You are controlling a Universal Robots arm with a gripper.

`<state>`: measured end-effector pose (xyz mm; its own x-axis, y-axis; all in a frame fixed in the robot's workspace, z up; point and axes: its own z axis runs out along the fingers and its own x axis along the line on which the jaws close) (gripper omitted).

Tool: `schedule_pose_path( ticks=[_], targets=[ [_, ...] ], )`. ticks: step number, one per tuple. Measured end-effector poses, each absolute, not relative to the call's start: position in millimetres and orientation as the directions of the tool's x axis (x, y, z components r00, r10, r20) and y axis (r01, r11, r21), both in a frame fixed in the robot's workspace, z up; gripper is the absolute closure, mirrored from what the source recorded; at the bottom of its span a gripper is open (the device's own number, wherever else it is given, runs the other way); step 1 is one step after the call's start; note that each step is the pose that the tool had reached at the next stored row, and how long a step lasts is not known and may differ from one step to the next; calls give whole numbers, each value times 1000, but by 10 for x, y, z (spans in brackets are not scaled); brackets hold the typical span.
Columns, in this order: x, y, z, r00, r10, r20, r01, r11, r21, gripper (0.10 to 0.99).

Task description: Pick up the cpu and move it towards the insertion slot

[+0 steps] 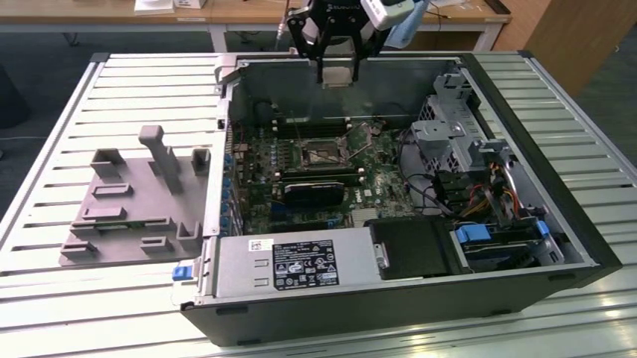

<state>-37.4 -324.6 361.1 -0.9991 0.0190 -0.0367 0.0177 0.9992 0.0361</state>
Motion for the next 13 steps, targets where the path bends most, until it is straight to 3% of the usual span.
schedule_pose_path(
  ticks=[13],
  targets=[
    [-391,-3168,3567,-999,18,-37,17,999,36,545]
  ],
)
